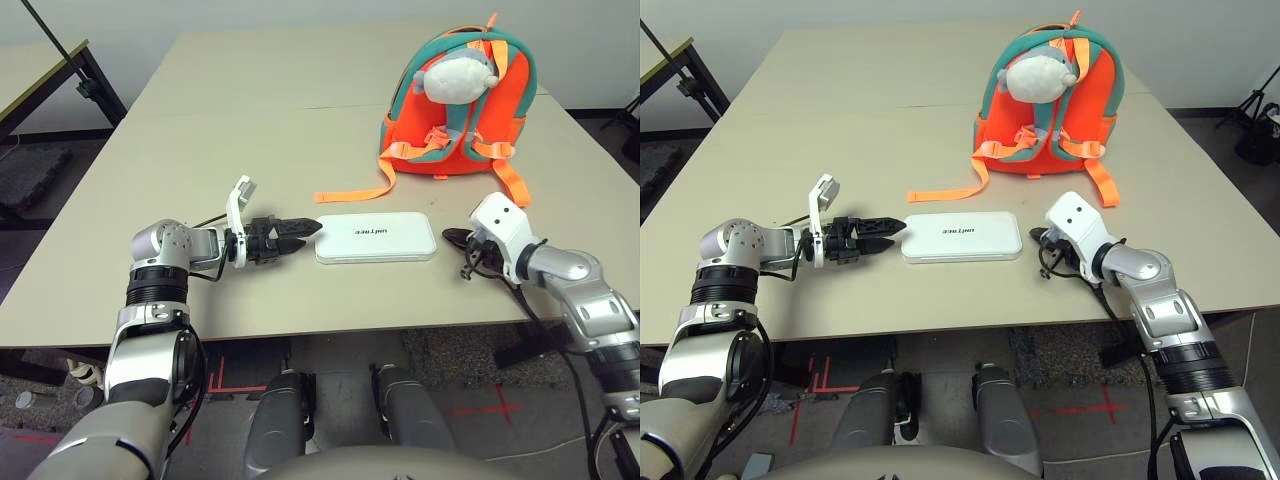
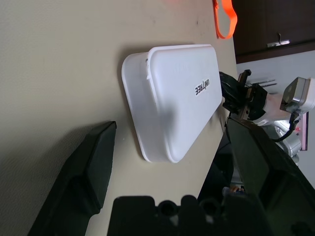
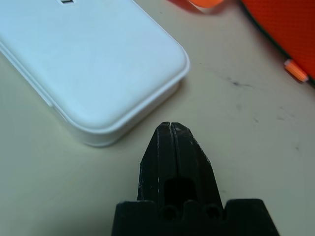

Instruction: Put the pencil case into the backpack and zip it.

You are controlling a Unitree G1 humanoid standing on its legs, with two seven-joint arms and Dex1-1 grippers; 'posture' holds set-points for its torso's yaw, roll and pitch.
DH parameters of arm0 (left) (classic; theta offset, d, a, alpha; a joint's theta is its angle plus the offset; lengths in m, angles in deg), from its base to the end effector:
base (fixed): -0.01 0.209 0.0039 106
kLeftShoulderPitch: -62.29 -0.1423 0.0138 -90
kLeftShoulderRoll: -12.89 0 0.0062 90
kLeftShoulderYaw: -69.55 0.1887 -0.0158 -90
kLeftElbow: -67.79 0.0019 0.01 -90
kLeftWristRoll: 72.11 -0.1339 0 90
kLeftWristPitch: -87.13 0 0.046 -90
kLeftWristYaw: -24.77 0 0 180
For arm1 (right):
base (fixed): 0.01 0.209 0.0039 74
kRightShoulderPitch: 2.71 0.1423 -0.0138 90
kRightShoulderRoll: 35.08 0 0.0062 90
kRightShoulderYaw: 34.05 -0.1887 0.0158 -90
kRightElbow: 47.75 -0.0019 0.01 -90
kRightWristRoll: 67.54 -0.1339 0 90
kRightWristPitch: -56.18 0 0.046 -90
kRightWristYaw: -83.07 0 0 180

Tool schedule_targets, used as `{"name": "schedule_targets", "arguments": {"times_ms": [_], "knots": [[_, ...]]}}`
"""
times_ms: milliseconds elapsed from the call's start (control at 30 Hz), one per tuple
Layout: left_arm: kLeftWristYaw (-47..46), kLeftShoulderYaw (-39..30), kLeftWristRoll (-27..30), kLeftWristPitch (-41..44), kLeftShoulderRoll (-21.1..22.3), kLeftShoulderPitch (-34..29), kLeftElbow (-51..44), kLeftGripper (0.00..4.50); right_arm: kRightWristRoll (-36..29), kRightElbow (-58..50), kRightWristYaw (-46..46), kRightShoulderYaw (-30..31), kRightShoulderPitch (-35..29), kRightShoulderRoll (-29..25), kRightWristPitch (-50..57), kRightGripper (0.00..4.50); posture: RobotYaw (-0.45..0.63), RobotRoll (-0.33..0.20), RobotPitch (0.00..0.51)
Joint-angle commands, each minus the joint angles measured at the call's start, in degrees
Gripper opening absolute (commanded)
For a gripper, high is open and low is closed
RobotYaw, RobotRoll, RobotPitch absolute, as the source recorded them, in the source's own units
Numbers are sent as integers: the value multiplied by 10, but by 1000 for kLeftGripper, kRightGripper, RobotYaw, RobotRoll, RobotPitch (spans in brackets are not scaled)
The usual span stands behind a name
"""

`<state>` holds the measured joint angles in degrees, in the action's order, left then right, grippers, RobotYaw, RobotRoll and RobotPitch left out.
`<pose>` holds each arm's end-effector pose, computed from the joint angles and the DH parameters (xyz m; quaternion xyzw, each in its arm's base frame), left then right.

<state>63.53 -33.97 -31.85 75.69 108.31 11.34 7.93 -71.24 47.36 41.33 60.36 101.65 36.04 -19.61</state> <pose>0.2931 0.2163 0.0989 -0.3816 0.4029 -0.3637 0.7482 0.2462 -0.2486 0.0980 -0.2377 0.1428 0.3313 0.9019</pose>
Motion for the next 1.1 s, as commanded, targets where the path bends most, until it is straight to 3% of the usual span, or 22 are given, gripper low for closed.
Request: {"name": "schedule_targets", "arguments": {"times_ms": [33,1100], "knots": [[-14,8,-16,-2,-4,-2,9,4500,9,14,1,13,10,9,4,26,-209,0,92],[1,32,3,30,-16,-37,-68,4500,14,-46,-4,56,67,86,74,26,-202,0,97]]}}
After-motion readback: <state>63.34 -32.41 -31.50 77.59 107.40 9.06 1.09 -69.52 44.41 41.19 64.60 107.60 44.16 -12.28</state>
